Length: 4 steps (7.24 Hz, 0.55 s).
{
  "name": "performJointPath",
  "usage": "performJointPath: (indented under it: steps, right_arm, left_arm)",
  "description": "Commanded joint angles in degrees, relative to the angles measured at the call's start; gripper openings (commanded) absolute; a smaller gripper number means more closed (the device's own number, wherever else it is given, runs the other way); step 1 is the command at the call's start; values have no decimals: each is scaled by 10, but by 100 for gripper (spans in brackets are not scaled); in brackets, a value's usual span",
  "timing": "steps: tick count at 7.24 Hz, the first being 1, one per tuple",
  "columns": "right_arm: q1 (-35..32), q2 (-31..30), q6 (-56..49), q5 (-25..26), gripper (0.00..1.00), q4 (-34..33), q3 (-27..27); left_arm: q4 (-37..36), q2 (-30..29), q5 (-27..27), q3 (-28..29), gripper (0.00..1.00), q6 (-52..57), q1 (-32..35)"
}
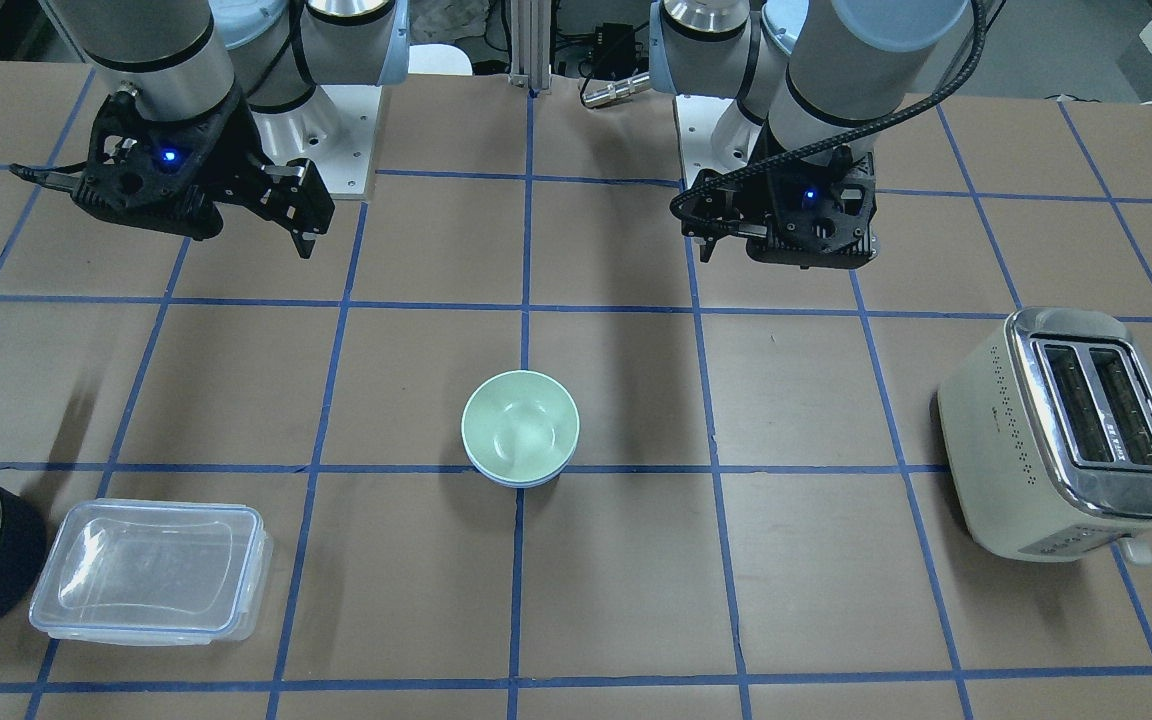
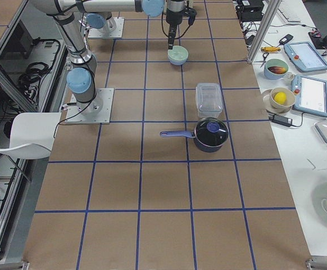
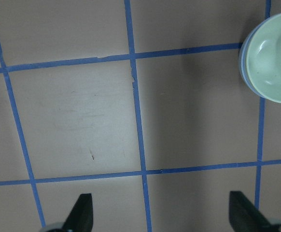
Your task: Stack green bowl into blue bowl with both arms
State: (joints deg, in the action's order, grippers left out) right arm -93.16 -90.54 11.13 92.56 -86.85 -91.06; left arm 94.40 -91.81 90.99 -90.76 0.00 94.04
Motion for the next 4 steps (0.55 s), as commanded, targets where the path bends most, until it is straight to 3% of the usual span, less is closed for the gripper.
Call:
performJointPath:
  steps: [1,2,4]
  right_arm:
    - [-4,-2,0,-11,100,22,18]
    - [-4,-2,-6,-39,100,46,36]
    - [-4,-2,-7,-43,100,48,41]
  left_arm:
    - [-1,1,-1,1,100,-1,0]
    - [-1,6,-4,1,100,-1,0]
    - [-1,8,-5,2,100,-1,0]
